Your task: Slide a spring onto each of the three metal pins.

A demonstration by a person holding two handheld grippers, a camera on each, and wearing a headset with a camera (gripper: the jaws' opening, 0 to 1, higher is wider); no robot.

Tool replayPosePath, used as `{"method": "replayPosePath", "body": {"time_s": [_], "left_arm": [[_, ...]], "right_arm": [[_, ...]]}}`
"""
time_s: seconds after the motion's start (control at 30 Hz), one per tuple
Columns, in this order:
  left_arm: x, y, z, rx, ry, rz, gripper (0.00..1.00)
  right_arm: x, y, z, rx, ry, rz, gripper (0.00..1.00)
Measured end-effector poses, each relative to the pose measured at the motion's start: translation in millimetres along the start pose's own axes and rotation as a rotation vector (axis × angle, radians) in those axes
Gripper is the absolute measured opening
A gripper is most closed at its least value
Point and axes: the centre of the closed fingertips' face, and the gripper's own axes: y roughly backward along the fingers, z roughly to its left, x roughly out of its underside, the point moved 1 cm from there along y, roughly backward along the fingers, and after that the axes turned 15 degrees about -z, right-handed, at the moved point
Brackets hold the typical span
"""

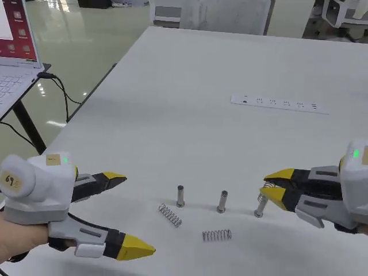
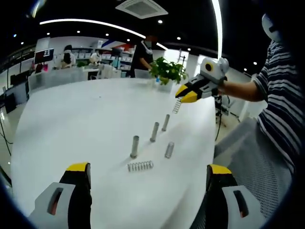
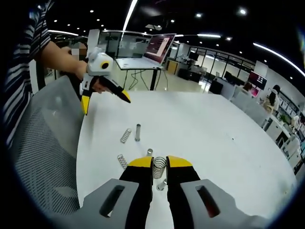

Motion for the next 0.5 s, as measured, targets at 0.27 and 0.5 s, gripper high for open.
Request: {"method": "replayPosePath", "body": {"time_s": [0.27,0.5], "left_arm": [[-2.4,4.9,1.8,-0.015,0.005,-0.011,0.98],[-1.1,7.2,2.8,-0.025,0.013,-0.012,0.98]], "right_arm": [[8.7,4.4,-19.4,0.075,-0.115,0.001,0.07],[11.2,3.4,-20.6,0.091,-0.138,0.003,0.07]]}}
